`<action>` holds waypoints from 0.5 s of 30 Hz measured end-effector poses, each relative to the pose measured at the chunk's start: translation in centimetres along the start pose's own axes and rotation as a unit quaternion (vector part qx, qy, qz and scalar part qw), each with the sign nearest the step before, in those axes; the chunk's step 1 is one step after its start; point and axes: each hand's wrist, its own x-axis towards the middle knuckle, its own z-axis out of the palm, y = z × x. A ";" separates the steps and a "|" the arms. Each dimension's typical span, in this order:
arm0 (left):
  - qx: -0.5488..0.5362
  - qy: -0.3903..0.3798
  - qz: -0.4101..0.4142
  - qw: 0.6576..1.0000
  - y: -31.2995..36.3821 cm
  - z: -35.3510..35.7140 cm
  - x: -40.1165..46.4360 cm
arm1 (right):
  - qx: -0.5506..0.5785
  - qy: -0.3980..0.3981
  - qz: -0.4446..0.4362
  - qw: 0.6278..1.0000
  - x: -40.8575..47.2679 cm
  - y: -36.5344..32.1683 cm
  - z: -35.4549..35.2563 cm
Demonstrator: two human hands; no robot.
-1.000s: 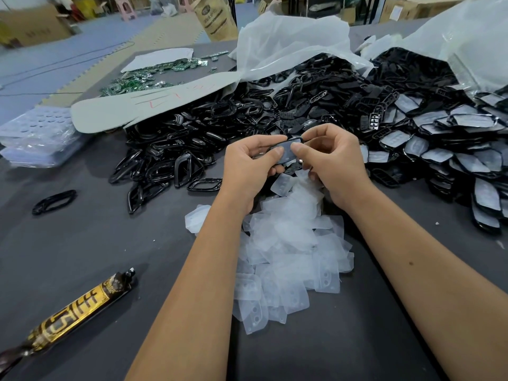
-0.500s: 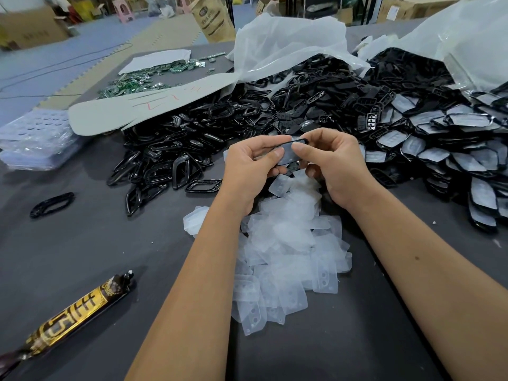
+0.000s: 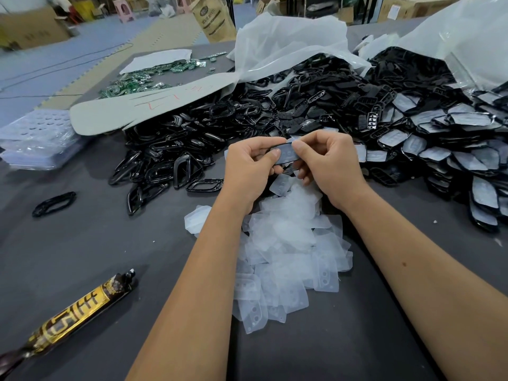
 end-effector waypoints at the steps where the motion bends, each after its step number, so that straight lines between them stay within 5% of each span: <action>1: -0.001 -0.002 -0.004 1.000 0.0 0.0 0.0 | -0.014 0.001 -0.005 1.000 0.0 0.1 0.0; 9: -0.025 0.011 -0.045 0.999 0.2 0.0 0.1 | -0.157 0.002 -0.133 0.979 -0.5 -0.3 0.3; 15: -0.151 0.039 -0.117 0.981 0.9 -1.2 0.1 | -0.181 -0.066 -0.186 0.963 -0.8 -0.8 0.7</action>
